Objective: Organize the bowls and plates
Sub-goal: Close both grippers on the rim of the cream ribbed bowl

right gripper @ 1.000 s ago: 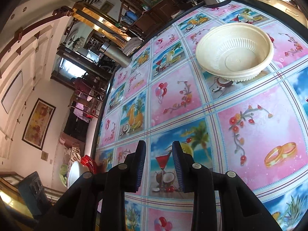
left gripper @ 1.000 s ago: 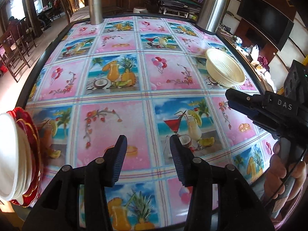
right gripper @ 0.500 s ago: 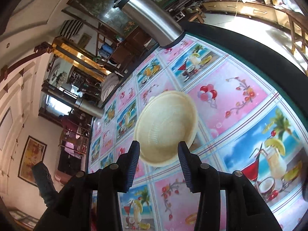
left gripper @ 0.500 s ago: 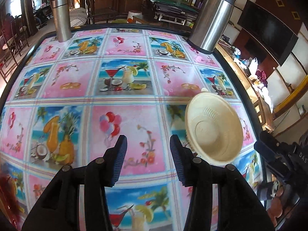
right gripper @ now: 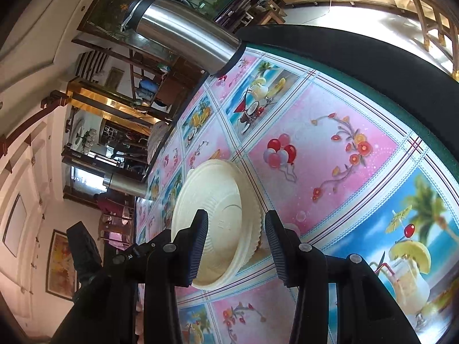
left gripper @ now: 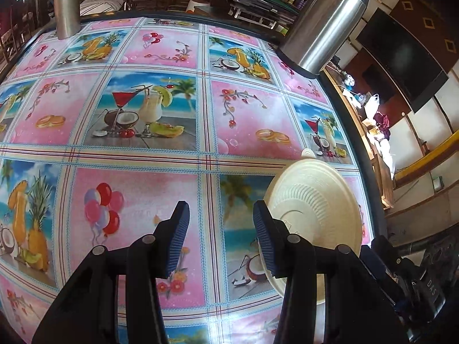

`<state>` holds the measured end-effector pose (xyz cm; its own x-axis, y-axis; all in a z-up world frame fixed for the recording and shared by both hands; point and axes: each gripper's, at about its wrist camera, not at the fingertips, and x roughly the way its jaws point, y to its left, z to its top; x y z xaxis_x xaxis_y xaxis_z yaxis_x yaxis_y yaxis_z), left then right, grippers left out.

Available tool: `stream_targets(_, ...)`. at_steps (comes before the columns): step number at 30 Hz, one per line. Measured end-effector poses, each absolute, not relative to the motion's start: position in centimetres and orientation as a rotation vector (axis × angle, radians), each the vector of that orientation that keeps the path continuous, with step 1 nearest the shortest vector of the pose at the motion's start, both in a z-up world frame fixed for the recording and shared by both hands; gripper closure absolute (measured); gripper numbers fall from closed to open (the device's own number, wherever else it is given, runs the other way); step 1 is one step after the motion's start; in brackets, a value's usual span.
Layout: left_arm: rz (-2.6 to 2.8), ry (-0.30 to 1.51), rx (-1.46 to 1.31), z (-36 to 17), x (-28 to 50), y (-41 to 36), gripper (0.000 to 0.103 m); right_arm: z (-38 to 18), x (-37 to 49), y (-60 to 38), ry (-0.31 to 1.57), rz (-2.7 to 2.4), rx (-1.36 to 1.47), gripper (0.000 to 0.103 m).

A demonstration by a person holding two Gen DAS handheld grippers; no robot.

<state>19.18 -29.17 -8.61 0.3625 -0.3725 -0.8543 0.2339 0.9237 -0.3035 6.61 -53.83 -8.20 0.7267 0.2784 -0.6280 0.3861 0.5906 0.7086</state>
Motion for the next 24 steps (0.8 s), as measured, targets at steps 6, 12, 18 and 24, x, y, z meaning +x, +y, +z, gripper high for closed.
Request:
stream_targets(6, -0.409, 1.115, -0.173, -7.7, 19.1, -28.3, 0.059, -8.4, 6.5, -53.9, 0.782, -0.096, 0.952, 0.058)
stream_targets(12, -0.534, 1.129, -0.198, -6.6, 18.4, -29.0, 0.056, -8.5, 6.3, -54.1, 0.77, -0.126, 0.944, 0.058)
stream_targets(18, -0.562, 1.153, -0.2, -7.8, 18.5, -30.0, 0.056, -9.2, 6.3, -54.3, 0.766, -0.11, 0.984, 0.058)
stream_targets(24, -0.595, 1.194, -0.209, -9.3, 18.6, -30.8, 0.056, -9.3, 6.3, -54.2, 0.766, -0.111, 0.989, 0.058)
